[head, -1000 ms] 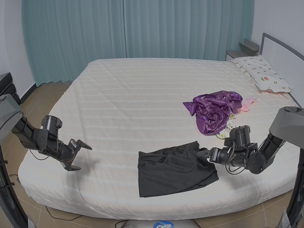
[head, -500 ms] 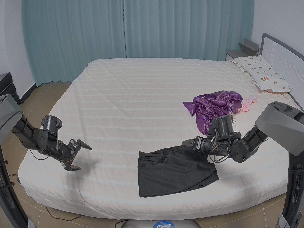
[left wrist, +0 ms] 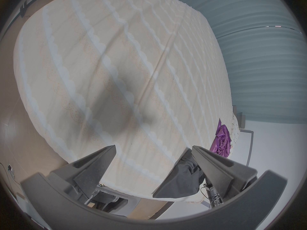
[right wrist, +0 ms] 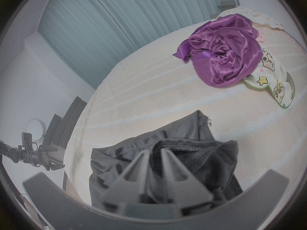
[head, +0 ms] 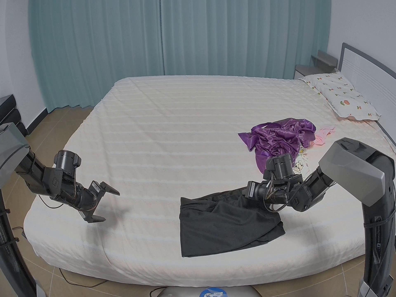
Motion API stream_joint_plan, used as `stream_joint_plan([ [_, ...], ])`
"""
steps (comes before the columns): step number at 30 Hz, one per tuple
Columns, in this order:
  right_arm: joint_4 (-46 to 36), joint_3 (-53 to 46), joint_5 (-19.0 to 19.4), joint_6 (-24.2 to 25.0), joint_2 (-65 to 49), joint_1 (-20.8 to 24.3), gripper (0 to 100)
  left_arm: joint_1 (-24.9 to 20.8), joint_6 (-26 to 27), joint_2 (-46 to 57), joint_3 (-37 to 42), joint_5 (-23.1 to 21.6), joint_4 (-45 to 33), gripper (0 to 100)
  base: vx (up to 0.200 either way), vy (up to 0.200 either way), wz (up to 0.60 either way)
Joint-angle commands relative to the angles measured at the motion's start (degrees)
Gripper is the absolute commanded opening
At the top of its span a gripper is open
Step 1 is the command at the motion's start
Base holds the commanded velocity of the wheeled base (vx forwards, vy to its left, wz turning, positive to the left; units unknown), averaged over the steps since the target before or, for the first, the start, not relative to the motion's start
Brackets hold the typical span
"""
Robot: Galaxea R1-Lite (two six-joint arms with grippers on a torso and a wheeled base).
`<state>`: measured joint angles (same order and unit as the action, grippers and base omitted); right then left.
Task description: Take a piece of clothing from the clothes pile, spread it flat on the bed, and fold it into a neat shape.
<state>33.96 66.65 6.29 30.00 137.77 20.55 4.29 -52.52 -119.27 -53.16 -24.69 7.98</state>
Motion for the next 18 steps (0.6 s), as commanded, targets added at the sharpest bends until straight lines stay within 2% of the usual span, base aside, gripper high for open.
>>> stream_joint_plan([
  [1,0.31,-0.64,0.04,0.32,-1.1,-1.83,0,0.02,-0.04,-0.17,-0.01,-0.1,0.01,100,0.0,0.0,0.0],
  [10,0.67,-3.01,0.04,4.63,-4.26,-5.35,0,0.02,-0.13,-0.08,-0.01,-0.1,0.01,100,0.0,0.0,0.0],
  [18,0.67,-2.93,0.13,5.07,-3.73,-7.9,0,0.02,-0.13,-0.08,-0.01,-0.1,0.01,100,0.0,0.0,0.0],
])
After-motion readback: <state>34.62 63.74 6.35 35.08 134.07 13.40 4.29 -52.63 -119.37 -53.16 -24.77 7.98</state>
